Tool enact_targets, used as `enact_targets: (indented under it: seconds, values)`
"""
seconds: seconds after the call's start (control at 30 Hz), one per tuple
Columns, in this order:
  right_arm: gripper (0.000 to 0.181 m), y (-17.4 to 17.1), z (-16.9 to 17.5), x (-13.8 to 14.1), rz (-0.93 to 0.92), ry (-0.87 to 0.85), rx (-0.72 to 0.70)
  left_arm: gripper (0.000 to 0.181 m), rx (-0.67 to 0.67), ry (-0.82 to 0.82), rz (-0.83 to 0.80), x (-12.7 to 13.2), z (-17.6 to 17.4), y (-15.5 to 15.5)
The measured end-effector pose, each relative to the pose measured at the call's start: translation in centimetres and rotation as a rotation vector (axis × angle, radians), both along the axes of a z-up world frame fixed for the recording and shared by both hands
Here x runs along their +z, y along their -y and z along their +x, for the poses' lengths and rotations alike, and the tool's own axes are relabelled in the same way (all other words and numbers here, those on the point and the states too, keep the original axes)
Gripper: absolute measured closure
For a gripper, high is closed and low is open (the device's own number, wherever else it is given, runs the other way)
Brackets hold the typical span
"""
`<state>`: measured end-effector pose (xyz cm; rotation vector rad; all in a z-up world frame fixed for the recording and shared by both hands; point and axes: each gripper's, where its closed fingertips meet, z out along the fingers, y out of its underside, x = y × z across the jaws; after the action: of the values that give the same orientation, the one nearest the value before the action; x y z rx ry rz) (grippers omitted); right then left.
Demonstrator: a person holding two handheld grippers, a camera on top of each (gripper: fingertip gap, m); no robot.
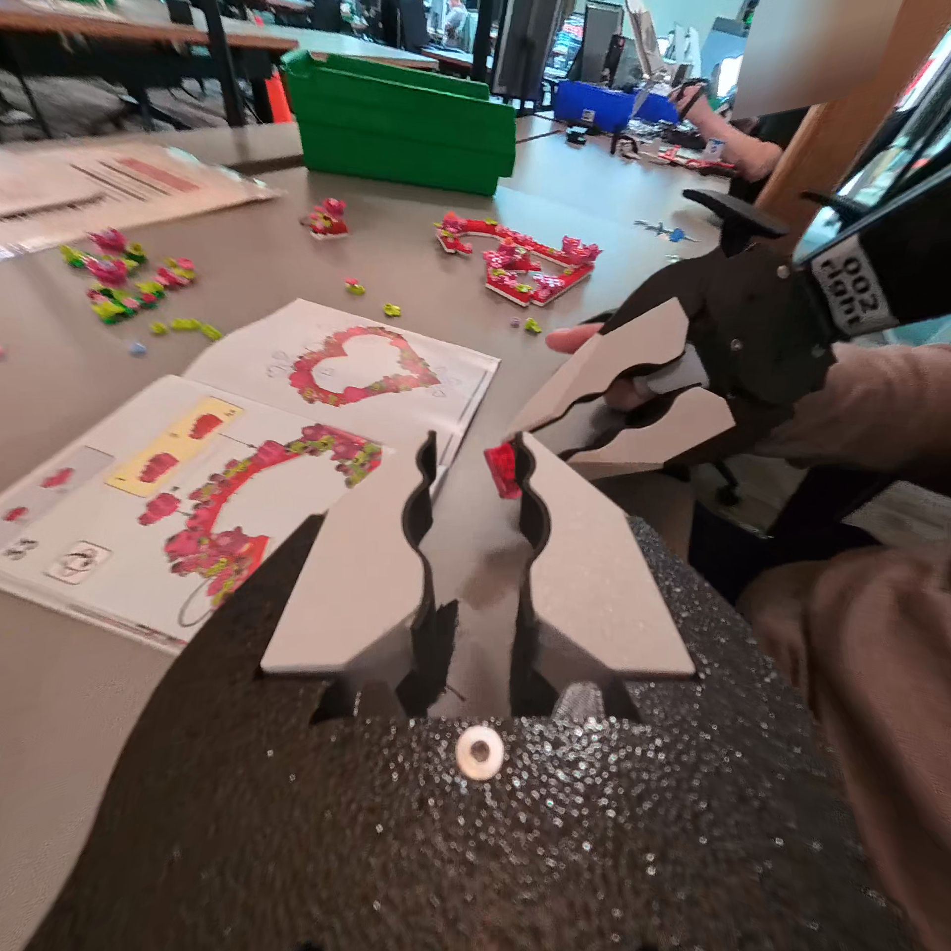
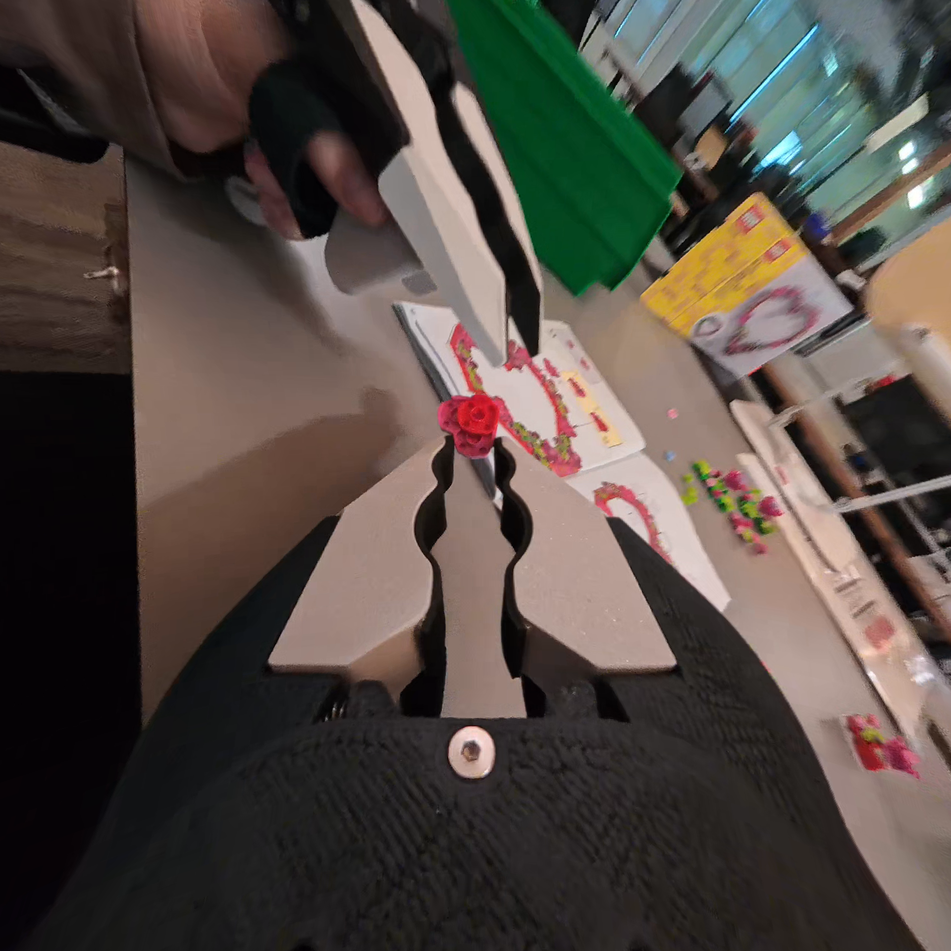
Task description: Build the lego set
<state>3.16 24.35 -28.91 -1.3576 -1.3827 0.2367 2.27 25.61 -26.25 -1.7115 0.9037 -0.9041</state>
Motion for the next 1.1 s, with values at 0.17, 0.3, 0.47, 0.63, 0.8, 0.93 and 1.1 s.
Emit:
enact_targets:
  seconds: [0.17, 0.3, 0.47, 0.63, 0.8, 0.93, 1.1]
  values:
    - [0.168, 0.4, 0.1, 1.9, 0.11, -0.081, 0.027, 0.153, -0.032, 0.031, -0.08, 0.0, 0.7, 0.8]
    - [0.168, 0.4, 0.2, 2.7, 0.173, -0.096, 0.019, 0.167, -0.069, 0.029, -0.085, -0.2, 1.2, 1.4]
    - [0.162, 0.3, 0.5, 2.9, 0.147, -0.125, 0.025, 0.177, -0.06, 0.037, 0.06, 1.0, 0.8, 1.1]
    - [0.156, 0.6, 0.9, 2.9, 0.127, -0.11, 0.056, 0.181, -0.027, -0.272, 0.555, 1.0, 0.5, 1.4]
    - [0.167, 1.4, 0.6, 1.7, 0.29, 0.064, 0.078, 0.181, -0.091, -0.526, 0.791, -1.5, 2.0, 2.6]
    - [0.175, 1.6, 0.5, 0.5, 0.385, 0.196, 0.079, 0.181, -0.097, -0.566, 0.849, -2.0, 2.2, 2.7]
    - [0.175, 0.9, 2.1, 1.7, 0.44, 0.21, 0.025, 0.156, -0.039, -0.576, 0.932, -1.6, 2.0, 2.3]
